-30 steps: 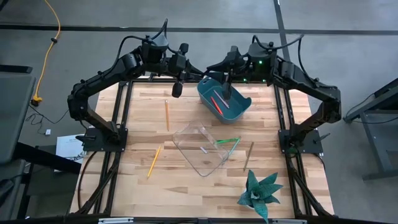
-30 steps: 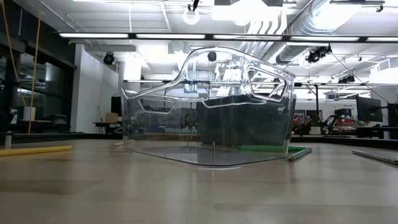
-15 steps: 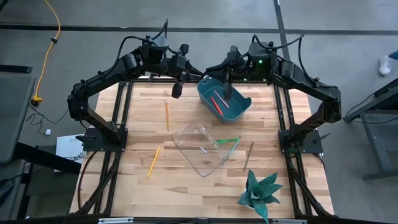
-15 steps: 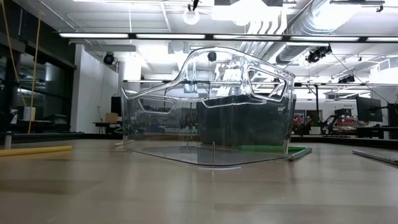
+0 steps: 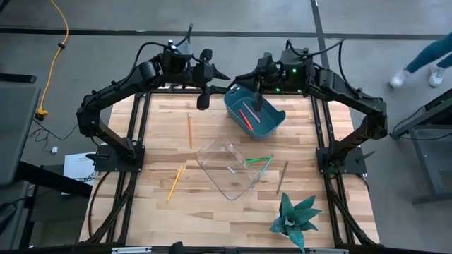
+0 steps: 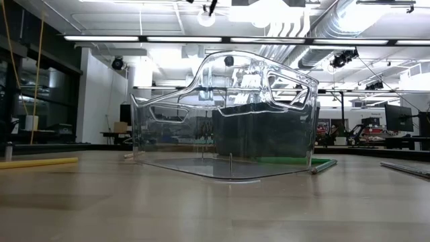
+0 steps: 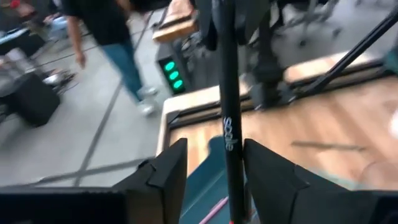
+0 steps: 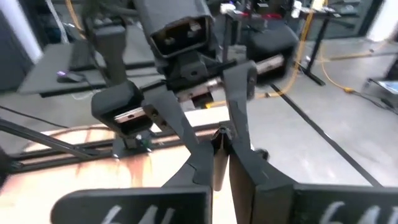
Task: Sort pens & pencils
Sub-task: Put the black pen into the blue bin
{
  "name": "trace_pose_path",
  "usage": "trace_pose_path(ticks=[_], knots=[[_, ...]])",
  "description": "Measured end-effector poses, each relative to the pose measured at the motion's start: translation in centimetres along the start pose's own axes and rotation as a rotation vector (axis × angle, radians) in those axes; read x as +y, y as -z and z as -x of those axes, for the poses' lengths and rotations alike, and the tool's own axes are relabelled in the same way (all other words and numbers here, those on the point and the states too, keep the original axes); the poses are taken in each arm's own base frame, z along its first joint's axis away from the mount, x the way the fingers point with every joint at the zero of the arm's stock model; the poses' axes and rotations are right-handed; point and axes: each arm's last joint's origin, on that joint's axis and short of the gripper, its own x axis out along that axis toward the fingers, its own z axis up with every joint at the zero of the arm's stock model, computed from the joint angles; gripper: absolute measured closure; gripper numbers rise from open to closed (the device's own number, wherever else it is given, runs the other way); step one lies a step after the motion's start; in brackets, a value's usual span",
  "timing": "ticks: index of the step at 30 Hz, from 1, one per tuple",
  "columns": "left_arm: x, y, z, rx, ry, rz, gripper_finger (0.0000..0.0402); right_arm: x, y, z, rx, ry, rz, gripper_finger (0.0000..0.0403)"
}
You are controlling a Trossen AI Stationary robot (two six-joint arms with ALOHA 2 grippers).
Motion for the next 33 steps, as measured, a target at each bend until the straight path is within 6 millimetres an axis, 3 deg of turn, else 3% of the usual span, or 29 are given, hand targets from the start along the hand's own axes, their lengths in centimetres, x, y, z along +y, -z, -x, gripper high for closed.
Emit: trace_pose_path(ticks=[9, 14, 24, 33], knots=[[1.1, 1.1, 0.5, 0.112, -0.114, -0.033, 0.0234, -1.8, 0.9, 0.1, 0.088, 0.066, -0.049, 0.0399], [1.9, 1.3, 1.8, 0.123, -0.148, -0.029, 0.0240, -4.1, 2.0, -0.3, 0.169, 0.153, -0.123, 0.0399], [0.9, 1.6, 3.9, 0.205, -0.102, -0.025, 0.0259, -9.2, 7.5, -3.8, 0.529, 0.269, -0.363, 0.0399], [-1.3, 1.6, 3.5, 0.327, -0.076, -0.043, 0.0271, -10.5, 10.9, -6.2, 0.736, 0.281, -0.482, 0.0399]])
